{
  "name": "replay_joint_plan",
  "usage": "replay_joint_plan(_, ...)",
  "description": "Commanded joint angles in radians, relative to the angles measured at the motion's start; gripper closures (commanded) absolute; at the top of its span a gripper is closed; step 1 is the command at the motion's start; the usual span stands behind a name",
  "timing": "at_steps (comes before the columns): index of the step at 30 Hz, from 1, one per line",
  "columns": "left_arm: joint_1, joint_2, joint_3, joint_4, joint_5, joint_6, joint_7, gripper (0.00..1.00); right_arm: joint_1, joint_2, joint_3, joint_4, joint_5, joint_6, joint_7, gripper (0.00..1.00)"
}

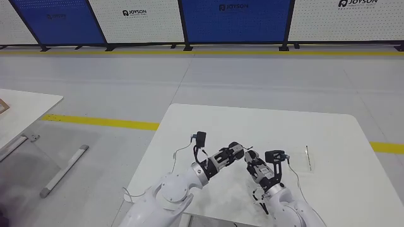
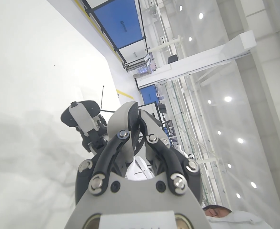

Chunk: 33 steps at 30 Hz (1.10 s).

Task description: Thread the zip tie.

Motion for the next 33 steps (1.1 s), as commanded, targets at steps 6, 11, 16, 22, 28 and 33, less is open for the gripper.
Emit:
replay_joint_plan(6,0.014,0.002,-0.006,-0.018,0.015,-0.001,0.004,1.0,0.002,-0.001,-0.003,0.001,-0.003,0.001,-0.003,1.0)
replay_joint_plan(11,0.021,0.003,-0.007,-0.029,0.025,-0.004,0.005,1.0,0.002,0.0,-0.003,0.002,-0.003,0.001,-0.002,1.0)
replay_joint_plan(16,0.03,0.004,-0.007,-0.045,0.036,-0.008,0.004,1.0,0.002,0.0,-0.003,0.003,-0.001,-0.002,-0.004,1.0)
replay_joint_plan(22,0.04,0.005,-0.007,-0.062,0.047,-0.007,0.005,1.0,0.001,0.0,-0.003,0.003,-0.001,-0.007,-0.006,1.0)
replay_joint_plan(28,0.027,0.002,-0.006,-0.041,0.051,0.008,0.023,1.0,-0.002,0.001,0.006,0.0,0.026,-0.029,-0.013,0.0)
replay_joint_plan(33,0.011,-0.002,-0.002,-0.016,0.04,0.018,0.045,1.0,-0.016,0.005,0.022,-0.017,0.038,-0.046,-0.036,0.0)
